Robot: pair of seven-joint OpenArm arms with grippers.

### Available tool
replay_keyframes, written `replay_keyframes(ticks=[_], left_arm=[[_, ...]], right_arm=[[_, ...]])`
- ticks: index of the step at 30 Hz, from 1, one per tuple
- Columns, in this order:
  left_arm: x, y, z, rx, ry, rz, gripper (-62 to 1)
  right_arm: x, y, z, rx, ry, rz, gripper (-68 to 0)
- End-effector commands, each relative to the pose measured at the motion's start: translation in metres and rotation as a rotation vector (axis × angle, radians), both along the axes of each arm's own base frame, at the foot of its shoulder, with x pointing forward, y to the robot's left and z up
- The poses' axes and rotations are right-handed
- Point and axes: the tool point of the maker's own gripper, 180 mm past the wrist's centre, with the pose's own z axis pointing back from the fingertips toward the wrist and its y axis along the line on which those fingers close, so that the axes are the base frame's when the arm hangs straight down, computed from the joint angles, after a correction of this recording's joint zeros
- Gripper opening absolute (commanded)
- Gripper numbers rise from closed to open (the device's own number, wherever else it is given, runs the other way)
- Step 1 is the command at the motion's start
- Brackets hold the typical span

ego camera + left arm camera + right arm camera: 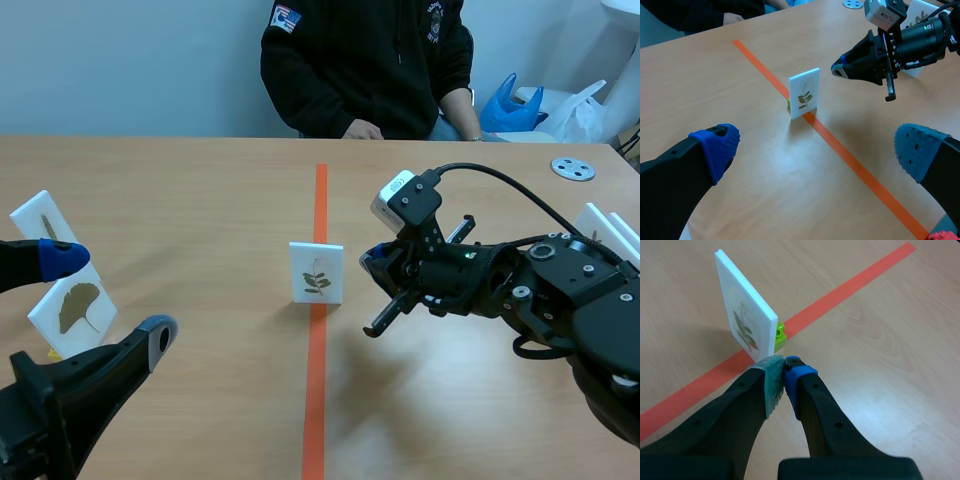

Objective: Sort the leaf by its shape. The table is split by an orange tape line. A compound leaf with several leaflets goes to the left side, a simple leaf with one blade goes to the right side. Return to the home posture when a red brick is placed on the table.

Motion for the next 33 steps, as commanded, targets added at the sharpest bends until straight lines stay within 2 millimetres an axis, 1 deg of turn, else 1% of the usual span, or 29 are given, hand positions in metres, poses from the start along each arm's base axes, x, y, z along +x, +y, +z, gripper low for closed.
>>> replay_keyframes(ticks=[1, 28, 33], left_arm=[[0.0028, -0.0026, 0.0105, -0.021, -0.033, -0.001, 1.4], [0.0028, -0.0026, 0.0104, -0.020, -0.033, -0.001, 1.4], [0.0028, -0.0025, 0.0103, -0.020, -0.032, -0.001, 1.4]], right_arm=[[0.0124, -0.0014, 0.0208, 0.014, -0.060, -0.001, -66.2], [0.0127, -0.0052, 0.0200, -0.006, -0.054, -0.003, -66.2], [0.0117, -0.0080, 0.0260, -0.020, -0.065, 0.000, -66.2]])
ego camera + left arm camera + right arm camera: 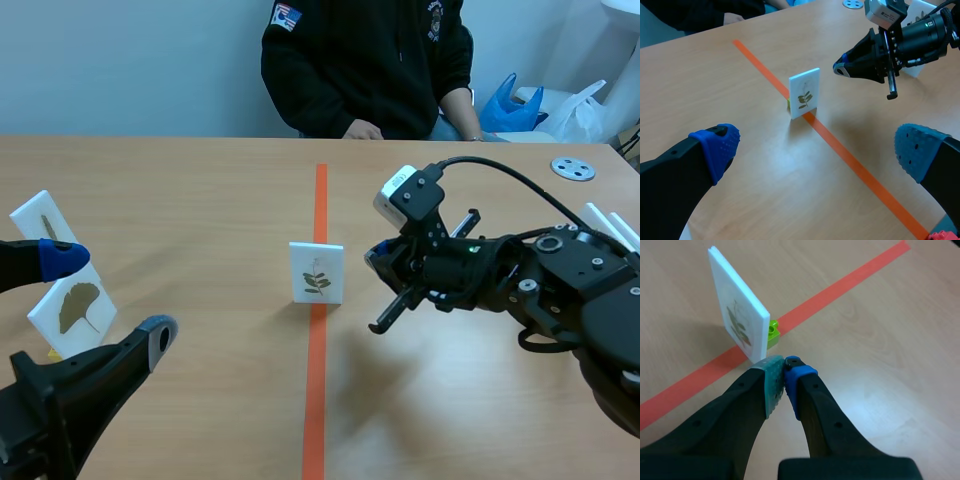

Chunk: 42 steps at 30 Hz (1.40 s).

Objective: Sort the leaf by its shape. The table is split by an orange tape line. A compound leaf with several leaflets goes to the left side, a simple leaf with one blade goes to the right side. Return to the home posture when a red brick is placed on the table.

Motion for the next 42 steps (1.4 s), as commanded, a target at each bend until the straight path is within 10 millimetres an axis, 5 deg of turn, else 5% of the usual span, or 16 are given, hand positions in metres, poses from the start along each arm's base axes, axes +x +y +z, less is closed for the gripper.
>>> replay_keyframes(ticks=[1, 18, 34, 42], left_arm=[[0.003, -0.003, 0.010, -0.020, -0.033, -0.001, 1.4], [0.002, -0.002, 0.007, -0.008, -0.017, -0.002, 1.4], [0.002, -0.002, 0.006, -0.006, -0.015, -0.002, 1.4], [0.002, -0.002, 0.006, -0.006, -0.015, -0.002, 1.4]], right_arm=[[0.009, -0.006, 0.022, 0.009, -0.063, -0.002, -66.1], [-0.024, -0.072, 0.074, 0.011, -0.118, -0.128, -66.0], [-0.075, -0.139, 0.122, 0.048, -0.142, -0.330, -66.0], [-0.085, -0.194, 0.130, 0.127, -0.113, -0.600, -66.0]])
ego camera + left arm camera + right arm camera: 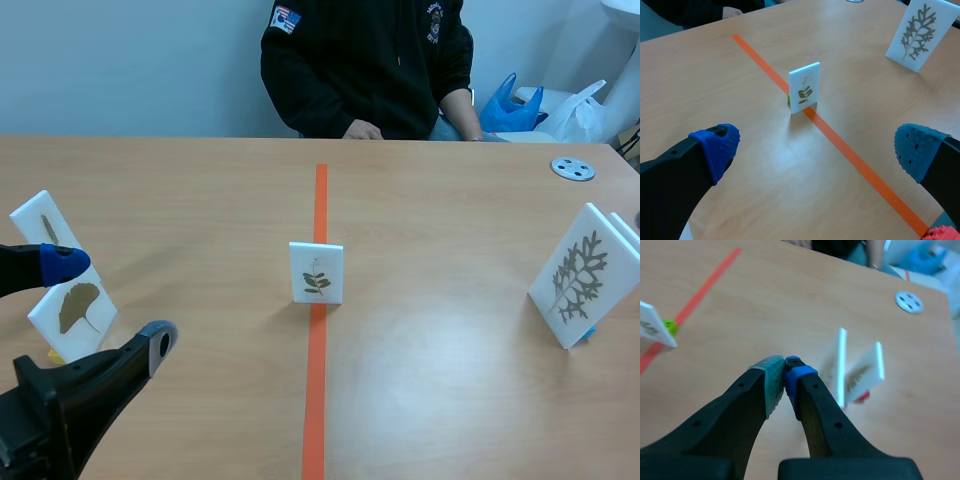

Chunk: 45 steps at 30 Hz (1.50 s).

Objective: Sort the leaf by its shape. The table is split by an orange tape line. A compound leaf with several leaflets goes to the left side, a simple leaf with one blade goes to the right side. Return to the home posture when a red brick is placed on the table.

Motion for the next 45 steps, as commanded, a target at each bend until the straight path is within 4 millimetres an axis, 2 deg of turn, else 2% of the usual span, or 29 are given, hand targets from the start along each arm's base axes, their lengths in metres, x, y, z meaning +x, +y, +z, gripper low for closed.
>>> replay_keyframes(ticks=[1, 15, 17, 18, 21, 22, 26, 40, 45], left_arm=[[0.003, -0.003, 0.010, -0.019, -0.032, -0.001, 1.4], [0.003, -0.003, 0.010, -0.019, -0.032, -0.001, 1.4], [0.003, -0.003, 0.010, -0.019, -0.032, -0.001, 1.4], [0.003, -0.003, 0.010, -0.019, -0.032, -0.001, 1.4], [0.003, -0.003, 0.010, -0.019, -0.032, -0.001, 1.4], [0.003, -0.003, 0.010, -0.019, -0.032, -0.001, 1.4], [0.003, -0.003, 0.010, -0.019, -0.032, -0.001, 1.4], [0.003, -0.003, 0.010, -0.019, -0.031, -0.001, 1.4], [0.003, -0.003, 0.010, -0.019, -0.031, -0.001, 1.4]], right_arm=[[0.004, -0.004, 0.007, 0.018, -0.028, -0.025, -66.0], [0.004, -0.006, 0.006, 0.018, -0.020, -0.033, -65.2], [0.004, -0.006, 0.006, 0.016, -0.019, -0.033, -58.1], [0.004, -0.006, 0.006, 0.011, -0.018, -0.032, -51.9], [0.004, -0.006, 0.006, 0.008, -0.023, -0.032, -25.7], [0.004, -0.006, 0.007, 0.009, -0.029, -0.031, -18.8], [0.005, -0.006, 0.011, 0.011, -0.049, -0.027, 0.4], [0.010, -0.004, 0.017, -0.037, -0.053, 0.021, 0.4], [0.017, 0.005, 0.023, -0.066, -0.062, 0.088, 0.4]])
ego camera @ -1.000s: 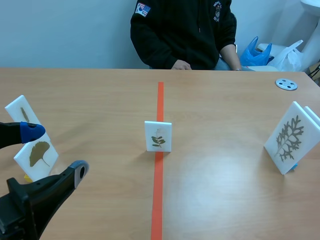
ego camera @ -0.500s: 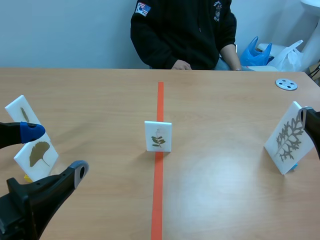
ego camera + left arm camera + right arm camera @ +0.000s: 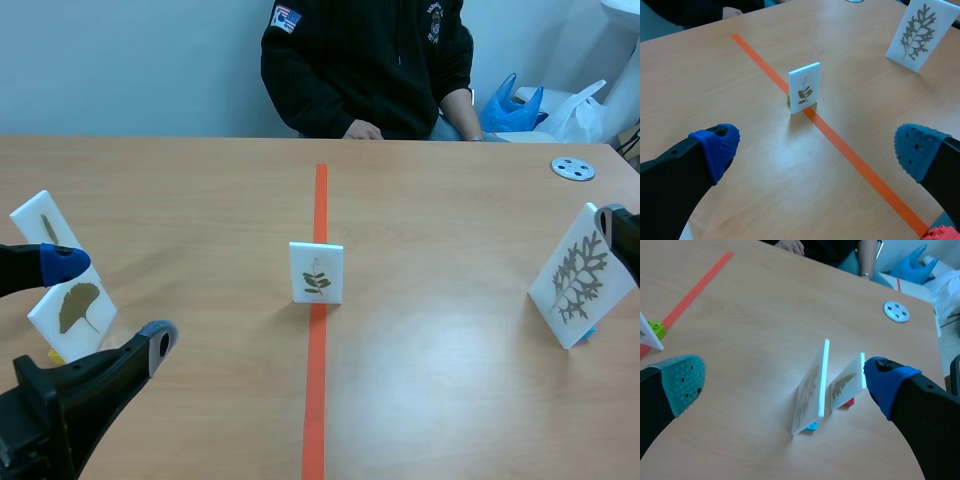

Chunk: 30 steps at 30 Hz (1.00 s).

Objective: Sort the leaf by its shape. The table is split by an orange tape line. A compound leaf with several leaflets goes to the left side, a simple leaf with one blade goes to the right side. Return to the home posture when a red brick is placed on the table.

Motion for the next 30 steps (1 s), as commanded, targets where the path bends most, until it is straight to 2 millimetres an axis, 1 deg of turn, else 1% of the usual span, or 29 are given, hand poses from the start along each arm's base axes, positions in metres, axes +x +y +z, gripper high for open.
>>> replay_keyframes(ticks=[1, 4, 6, 12, 18, 30], left_arm=[[0.003, -0.003, 0.010, -0.020, -0.032, -0.001, 1.4], [0.003, -0.003, 0.010, -0.020, -0.032, -0.001, 1.4], [0.003, -0.003, 0.010, -0.020, -0.032, -0.001, 1.4], [0.003, -0.003, 0.010, -0.022, -0.032, 0.001, 1.4], [0.003, -0.003, 0.010, -0.018, -0.033, 0.000, 1.4], [0.003, -0.003, 0.010, -0.018, -0.033, 0.000, 1.4]], right_arm=[[0.008, 0.008, 0.009, 0.000, -0.034, 0.038, 0.4], [0.015, 0.020, 0.008, 0.000, -0.035, 0.080, 0.4], [0.020, 0.025, 0.003, -0.007, -0.029, 0.101, 0.4], [0.037, 0.040, -0.020, 0.015, 0.001, 0.144, 0.4], [0.054, 0.061, -0.043, 0.035, 0.022, 0.200, 0.4], [0.082, 0.098, -0.083, 0.033, 0.070, 0.283, 0.4]])
